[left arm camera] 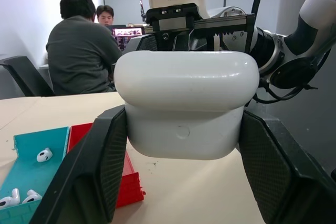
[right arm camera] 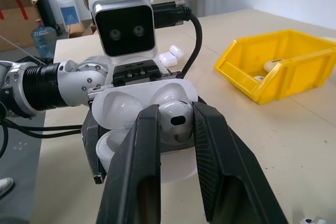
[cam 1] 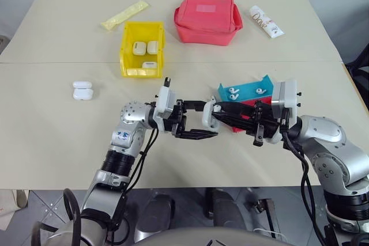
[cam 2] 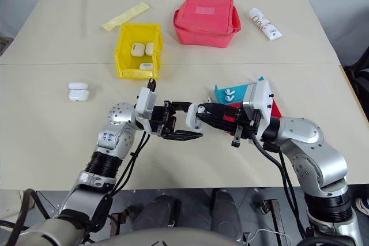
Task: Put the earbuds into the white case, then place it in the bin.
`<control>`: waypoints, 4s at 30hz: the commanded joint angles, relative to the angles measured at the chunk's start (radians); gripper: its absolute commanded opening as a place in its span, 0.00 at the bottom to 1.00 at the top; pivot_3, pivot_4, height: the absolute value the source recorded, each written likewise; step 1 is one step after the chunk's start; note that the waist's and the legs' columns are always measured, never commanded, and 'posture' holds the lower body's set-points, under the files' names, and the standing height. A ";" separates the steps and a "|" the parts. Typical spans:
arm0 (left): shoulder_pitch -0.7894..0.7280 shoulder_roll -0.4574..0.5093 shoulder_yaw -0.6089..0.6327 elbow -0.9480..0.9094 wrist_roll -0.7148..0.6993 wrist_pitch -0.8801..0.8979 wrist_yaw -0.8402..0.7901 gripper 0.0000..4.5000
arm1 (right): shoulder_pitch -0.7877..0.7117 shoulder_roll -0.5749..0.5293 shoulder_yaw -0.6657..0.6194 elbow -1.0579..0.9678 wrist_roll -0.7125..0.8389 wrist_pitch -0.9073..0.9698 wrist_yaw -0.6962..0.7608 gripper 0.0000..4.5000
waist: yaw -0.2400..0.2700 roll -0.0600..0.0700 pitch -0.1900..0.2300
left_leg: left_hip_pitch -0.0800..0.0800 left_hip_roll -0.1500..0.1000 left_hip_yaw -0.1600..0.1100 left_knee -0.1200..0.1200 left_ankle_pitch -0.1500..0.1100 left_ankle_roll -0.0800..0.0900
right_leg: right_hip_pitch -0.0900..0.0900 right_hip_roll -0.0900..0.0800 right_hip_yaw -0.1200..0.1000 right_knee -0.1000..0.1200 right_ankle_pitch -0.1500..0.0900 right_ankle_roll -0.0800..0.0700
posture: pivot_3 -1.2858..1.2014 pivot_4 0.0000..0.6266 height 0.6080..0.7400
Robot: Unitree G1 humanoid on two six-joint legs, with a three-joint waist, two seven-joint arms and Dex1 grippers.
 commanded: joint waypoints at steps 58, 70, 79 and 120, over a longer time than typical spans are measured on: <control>0.129 0.093 0.150 -0.137 0.010 -0.072 0.209 0.62 | -0.604 -0.377 0.320 0.695 -0.471 0.141 0.225 0.78 | -0.016 0.000 0.002 | 0.000 -0.001 0.003 -0.005 0.002 0.001 | -0.001 -0.002 0.002 -0.008 0.002 0.003 | 0.52 0.24 1.00; 0.199 0.103 0.143 -0.229 0.003 -0.049 0.268 0.62 | -0.824 -0.231 0.459 1.024 -0.715 0.011 0.313 0.12 | -0.025 0.001 0.002 | -0.001 -0.002 0.002 -0.010 0.004 0.001 | -0.002 -0.002 0.001 -0.006 0.003 0.003 | 0.52 0.24 1.00; 0.208 0.096 0.137 -0.237 0.007 -0.053 0.286 0.62 | -0.916 -0.142 0.464 1.161 -0.796 -0.065 0.369 0.04 | -0.025 0.001 0.002 | -0.001 -0.001 0.002 -0.010 0.004 0.000 | -0.002 -0.001 0.001 -0.006 0.003 0.003 | 0.52 0.24 1.00; 0.261 0.146 0.164 -0.295 0.004 -0.044 0.331 0.62 | -1.068 0.138 0.461 1.427 -0.934 -0.133 0.365 0.39 | -0.051 0.003 0.001 | 0.000 -0.001 0.002 -0.011 0.005 -0.001 | -0.005 -0.001 0.000 0.001 0.001 0.000 | 0.52 0.24 1.00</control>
